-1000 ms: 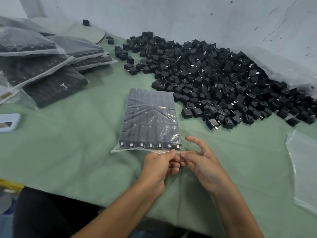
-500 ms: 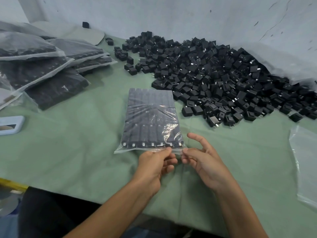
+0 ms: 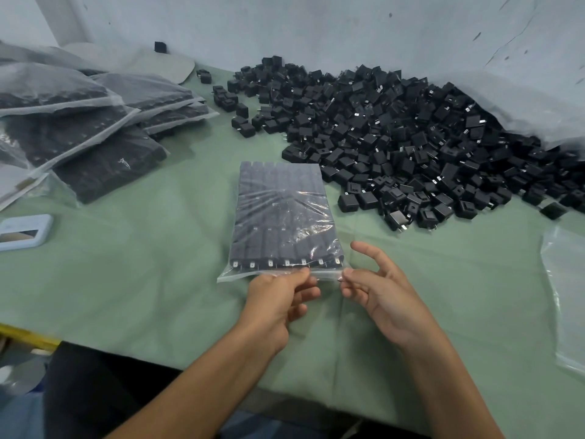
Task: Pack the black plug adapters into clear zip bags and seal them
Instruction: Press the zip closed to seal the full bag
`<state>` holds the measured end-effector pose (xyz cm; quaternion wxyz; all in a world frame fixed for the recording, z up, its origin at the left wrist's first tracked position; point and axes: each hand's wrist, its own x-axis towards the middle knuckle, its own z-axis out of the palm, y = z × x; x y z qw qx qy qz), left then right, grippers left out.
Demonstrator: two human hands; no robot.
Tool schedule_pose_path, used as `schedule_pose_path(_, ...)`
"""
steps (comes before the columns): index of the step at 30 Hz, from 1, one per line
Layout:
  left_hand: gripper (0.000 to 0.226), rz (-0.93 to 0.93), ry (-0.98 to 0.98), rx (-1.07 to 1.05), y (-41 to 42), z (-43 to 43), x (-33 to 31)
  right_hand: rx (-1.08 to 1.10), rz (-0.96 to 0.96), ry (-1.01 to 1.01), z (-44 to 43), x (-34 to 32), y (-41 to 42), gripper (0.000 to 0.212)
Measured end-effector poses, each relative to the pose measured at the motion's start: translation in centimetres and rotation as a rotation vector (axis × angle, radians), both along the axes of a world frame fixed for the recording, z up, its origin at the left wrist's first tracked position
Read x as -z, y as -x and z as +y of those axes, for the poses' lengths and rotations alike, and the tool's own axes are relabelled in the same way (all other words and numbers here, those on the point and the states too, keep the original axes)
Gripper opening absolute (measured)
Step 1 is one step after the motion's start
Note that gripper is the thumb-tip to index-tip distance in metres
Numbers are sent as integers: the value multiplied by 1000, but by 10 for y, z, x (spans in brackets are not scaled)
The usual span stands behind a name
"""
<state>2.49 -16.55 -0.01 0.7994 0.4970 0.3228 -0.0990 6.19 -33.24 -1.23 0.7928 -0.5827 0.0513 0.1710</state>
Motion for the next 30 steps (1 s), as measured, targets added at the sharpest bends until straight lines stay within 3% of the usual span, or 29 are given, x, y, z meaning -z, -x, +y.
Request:
schedule_pose_path(6,9,10,10,32,1,4,-1,1,10,-5,0,-1,0,50)
schedule_pose_path(10,8,0,25,-63,2,14,1,12,21,-8,-1,0,0,49)
schedule_pose_path(17,6,-19,74,-87,5,16,1,-9,8,90,14,-4,4,42)
schedule_pose_path(21,13,-19,104,-35,8,20,1,38,-3,71,29,-2,4,50)
schedule_pose_path(30,5,2,2,-85,12,47,-3,20,1,49,35,2,5,62)
